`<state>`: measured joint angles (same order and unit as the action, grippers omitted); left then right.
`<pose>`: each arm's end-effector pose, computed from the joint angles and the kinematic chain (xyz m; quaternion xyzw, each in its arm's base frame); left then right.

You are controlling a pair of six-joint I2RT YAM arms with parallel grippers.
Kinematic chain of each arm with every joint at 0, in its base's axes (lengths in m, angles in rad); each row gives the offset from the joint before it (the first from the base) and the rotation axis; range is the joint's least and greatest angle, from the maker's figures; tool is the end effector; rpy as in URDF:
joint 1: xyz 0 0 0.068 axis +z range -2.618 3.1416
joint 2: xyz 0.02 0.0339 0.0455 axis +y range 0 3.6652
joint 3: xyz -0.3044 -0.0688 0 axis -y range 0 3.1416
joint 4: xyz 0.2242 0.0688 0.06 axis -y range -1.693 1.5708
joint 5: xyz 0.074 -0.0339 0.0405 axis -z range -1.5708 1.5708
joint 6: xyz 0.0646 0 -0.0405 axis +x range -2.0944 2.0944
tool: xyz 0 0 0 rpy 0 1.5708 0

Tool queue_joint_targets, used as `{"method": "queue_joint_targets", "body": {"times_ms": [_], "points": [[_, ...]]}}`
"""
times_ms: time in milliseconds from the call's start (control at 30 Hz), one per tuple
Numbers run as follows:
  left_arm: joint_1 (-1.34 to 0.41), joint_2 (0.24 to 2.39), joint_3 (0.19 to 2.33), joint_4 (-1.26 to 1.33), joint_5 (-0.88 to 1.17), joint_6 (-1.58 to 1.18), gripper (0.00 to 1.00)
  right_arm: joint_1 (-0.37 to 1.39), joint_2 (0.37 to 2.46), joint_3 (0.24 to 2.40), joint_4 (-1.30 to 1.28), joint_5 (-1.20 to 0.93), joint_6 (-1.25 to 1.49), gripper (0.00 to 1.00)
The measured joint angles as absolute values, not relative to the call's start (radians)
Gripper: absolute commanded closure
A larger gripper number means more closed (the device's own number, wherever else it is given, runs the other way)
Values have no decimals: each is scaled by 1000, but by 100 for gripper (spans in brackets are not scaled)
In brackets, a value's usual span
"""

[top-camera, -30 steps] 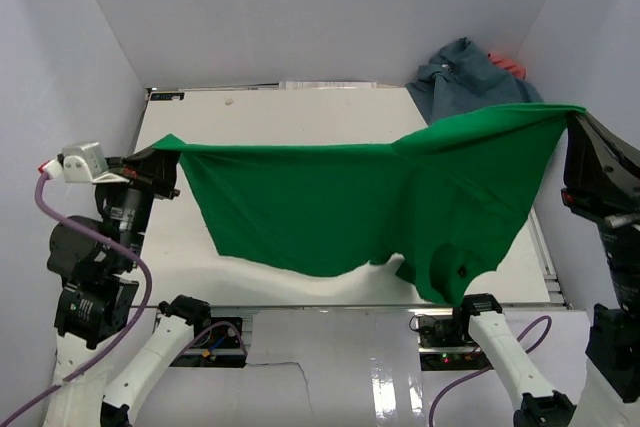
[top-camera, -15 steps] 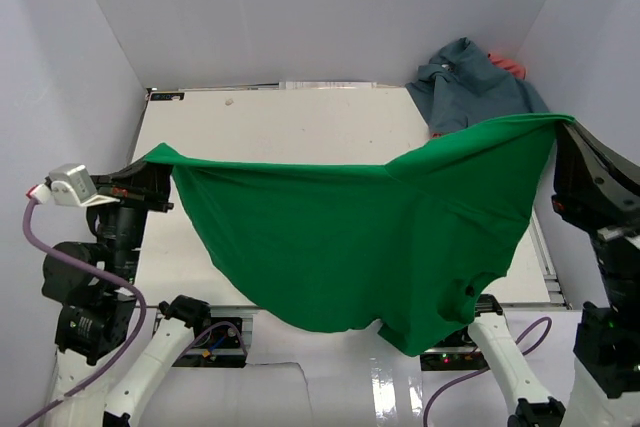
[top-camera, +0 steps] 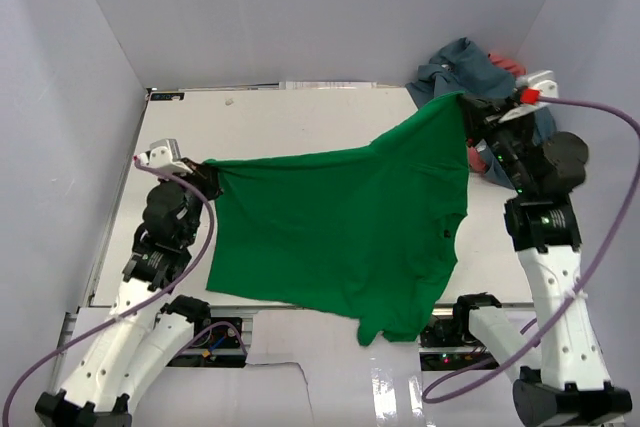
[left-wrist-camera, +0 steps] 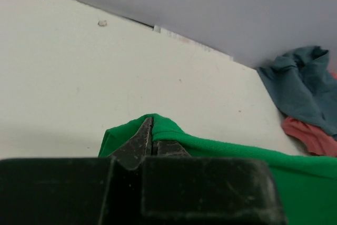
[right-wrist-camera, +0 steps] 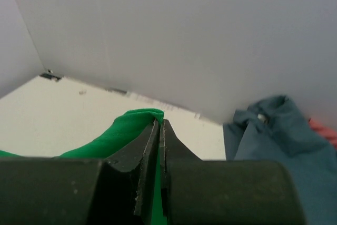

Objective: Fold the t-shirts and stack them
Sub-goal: Flatten out the tshirt

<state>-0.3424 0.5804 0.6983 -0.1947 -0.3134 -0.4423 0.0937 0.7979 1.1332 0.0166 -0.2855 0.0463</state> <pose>0.1160 -0.0202 0.3560 -0.1421 0.7185 -0.1508 0.6639 0.1248 0.0300 0.5087 -0.1300 0.5637 0.1380 0.8039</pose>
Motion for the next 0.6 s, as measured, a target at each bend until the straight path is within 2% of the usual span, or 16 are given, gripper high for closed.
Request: {"method": "queue_joint_targets", "body": {"times_ms": [267,600], "points": [[-342,881,686,-12,-379,-424,100,94,1054,1011,81,-257,59,92],[-322,1374,793,166,-384,-398,100,94,1439,1101,162,-258,68,92]]}}
